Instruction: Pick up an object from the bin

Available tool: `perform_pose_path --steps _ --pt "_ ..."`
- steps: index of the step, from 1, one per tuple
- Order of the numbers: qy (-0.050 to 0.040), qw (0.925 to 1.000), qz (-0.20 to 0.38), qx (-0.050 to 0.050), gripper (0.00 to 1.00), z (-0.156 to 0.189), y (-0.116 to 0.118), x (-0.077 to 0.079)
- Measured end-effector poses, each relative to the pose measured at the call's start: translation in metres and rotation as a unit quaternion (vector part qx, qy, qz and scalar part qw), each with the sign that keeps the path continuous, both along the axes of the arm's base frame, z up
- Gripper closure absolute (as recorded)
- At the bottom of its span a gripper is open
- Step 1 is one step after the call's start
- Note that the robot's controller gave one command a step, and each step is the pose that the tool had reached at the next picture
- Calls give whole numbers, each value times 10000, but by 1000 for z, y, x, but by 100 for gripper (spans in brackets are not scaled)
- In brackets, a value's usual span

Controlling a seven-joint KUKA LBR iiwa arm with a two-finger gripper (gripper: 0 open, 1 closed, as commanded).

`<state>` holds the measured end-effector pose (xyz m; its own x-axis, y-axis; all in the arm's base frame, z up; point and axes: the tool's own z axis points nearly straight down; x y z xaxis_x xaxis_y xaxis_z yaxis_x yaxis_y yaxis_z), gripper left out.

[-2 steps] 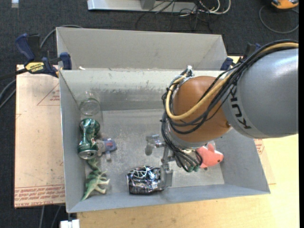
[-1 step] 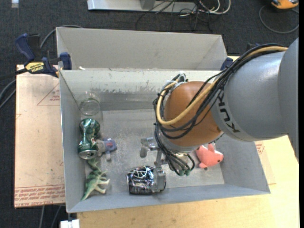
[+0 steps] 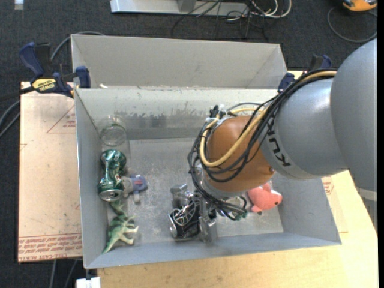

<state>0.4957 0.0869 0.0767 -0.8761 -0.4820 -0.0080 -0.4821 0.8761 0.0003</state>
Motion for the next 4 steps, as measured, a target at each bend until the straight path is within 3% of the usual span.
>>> perform_pose_path --steps 1,2,3,4 --pt "-39 9958 -915 4 100 -1 4 -5" --pt "-38 9958 -917 4 100 -1 4 -5" --pt "-23 9948 -1022 7 100 87 4 1" --pt "-76 9969 -787 15 100 152 1 -10"
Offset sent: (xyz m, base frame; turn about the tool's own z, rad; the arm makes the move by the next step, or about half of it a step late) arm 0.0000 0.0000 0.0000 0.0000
